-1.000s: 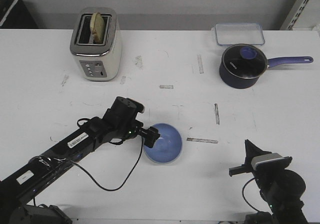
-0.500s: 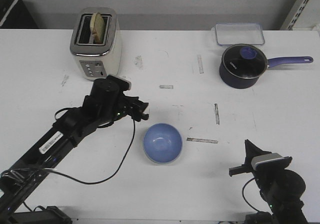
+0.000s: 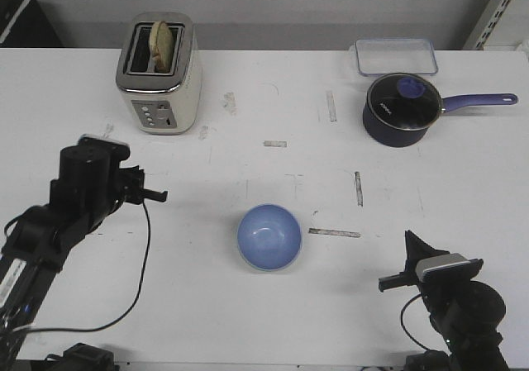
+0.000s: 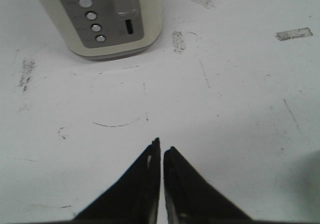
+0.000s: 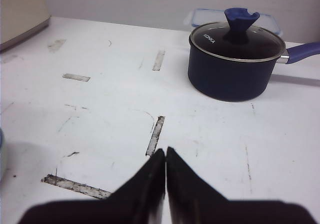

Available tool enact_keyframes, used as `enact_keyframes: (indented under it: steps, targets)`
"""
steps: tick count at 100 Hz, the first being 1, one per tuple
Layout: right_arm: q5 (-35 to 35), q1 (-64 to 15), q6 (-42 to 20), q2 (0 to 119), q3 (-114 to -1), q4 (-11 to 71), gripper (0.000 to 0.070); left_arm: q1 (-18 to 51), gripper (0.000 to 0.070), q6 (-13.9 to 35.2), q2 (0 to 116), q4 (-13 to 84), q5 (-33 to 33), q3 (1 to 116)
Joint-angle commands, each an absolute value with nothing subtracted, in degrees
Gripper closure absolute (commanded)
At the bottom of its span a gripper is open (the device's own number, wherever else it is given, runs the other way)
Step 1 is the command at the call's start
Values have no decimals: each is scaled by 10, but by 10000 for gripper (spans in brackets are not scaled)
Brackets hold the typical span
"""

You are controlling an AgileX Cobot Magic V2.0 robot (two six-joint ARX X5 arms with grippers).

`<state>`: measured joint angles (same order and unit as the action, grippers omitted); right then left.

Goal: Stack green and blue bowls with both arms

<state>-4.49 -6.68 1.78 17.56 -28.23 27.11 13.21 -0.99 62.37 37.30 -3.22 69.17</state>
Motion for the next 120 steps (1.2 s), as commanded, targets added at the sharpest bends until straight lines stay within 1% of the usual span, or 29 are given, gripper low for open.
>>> enact_keyframes:
  steps: [1,19,36,49,66,120]
  targets:
    - [-45,-68,24,177,-287,263,700,116,699,-19,568,323,-32,635]
    - [-45,-68,24,177,-287,262,700,66,699,-23,396,205,-32,454]
    - [-45,-68,24,177,-287,261,700,34,699,-24,271,133,-32,337]
    - [-45,-68,24,177,-287,261,700,12,699,-25,212,91,-32,276]
    - [-45,-68,24,177,-287,261,700,3,699,-26,189,108,-32,258]
    - [-45,-68,24,177,-287,262,700,3,699,-25,175,103,-32,258]
